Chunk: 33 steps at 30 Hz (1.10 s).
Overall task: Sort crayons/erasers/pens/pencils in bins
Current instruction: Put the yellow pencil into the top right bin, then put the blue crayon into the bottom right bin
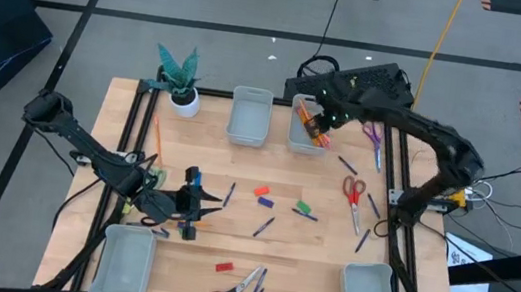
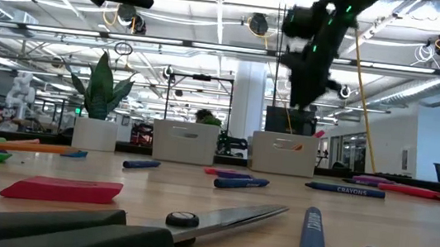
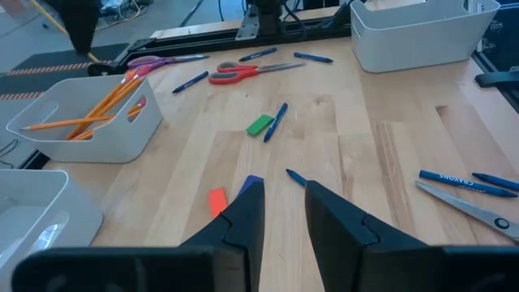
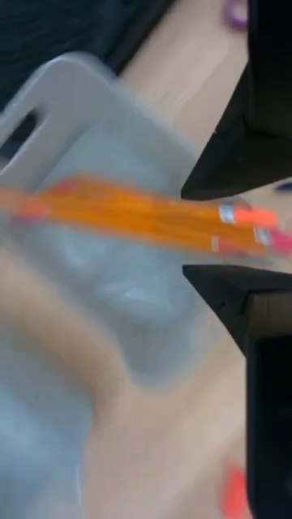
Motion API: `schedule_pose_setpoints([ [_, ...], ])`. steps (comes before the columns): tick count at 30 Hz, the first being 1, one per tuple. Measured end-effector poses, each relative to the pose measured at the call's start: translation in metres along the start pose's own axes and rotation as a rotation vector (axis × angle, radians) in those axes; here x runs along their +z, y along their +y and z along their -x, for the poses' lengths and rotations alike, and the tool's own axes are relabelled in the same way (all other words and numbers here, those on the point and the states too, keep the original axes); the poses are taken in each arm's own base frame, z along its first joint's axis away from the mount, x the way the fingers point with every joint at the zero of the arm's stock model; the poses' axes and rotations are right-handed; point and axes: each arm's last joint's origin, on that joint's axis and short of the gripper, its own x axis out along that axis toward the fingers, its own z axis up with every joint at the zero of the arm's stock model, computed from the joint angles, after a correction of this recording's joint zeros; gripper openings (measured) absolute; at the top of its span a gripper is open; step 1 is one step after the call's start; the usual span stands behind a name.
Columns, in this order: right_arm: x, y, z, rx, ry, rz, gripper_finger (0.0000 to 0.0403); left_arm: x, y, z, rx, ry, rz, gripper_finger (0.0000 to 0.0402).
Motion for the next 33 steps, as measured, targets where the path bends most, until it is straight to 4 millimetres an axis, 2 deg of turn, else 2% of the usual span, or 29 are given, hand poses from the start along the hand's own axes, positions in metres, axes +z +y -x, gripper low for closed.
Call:
schedule_pose_setpoints([
  [3,-0.03,0.041,0.017,0.122,-0.141,0.18,0.0146,0.0,0.0,0.0,0.0,0.0,0.0,0.0095],
  [6,-0.073,0.082,0.022,0.292,-0.311,0.35,0.0147,0.0,0.0,0.0,-0.001,0.0,0.0,0.0095],
  [8,-0.104,0.106,0.02,0.357,-0.391,0.42,0.0148,0.0,0.0,0.0,-0.001,0.0,-0.001,0.0095],
  [11,-0.144,0.132,0.008,0.379,-0.396,0.52,0.0148,0.0,0.0,0.0,-0.001,0.001,-0.002,0.0095],
  [17,-0.184,0.189,-0.005,0.507,-0.437,0.694,0.0148,0.0,0.0,0.0,-0.002,-0.004,0.002,0.0095],
  [21,-0.195,0.207,-0.027,0.46,-0.415,0.828,0.0148,0.001,0.0,0.0,-0.003,-0.013,0.008,0.0095],
  [25,-0.199,0.209,-0.052,0.455,-0.359,1.018,0.0148,0.002,0.0,0.0,-0.004,-0.017,0.011,0.0095],
  [30,-0.173,0.227,-0.074,0.565,-0.285,1.083,0.0138,0.002,0.0,0.0,-0.004,-0.017,0.011,0.0095],
  [33,-0.171,0.23,-0.092,0.551,-0.194,1.174,0.0131,0.002,0.0,0.0,-0.004,-0.018,0.012,0.0095],
])
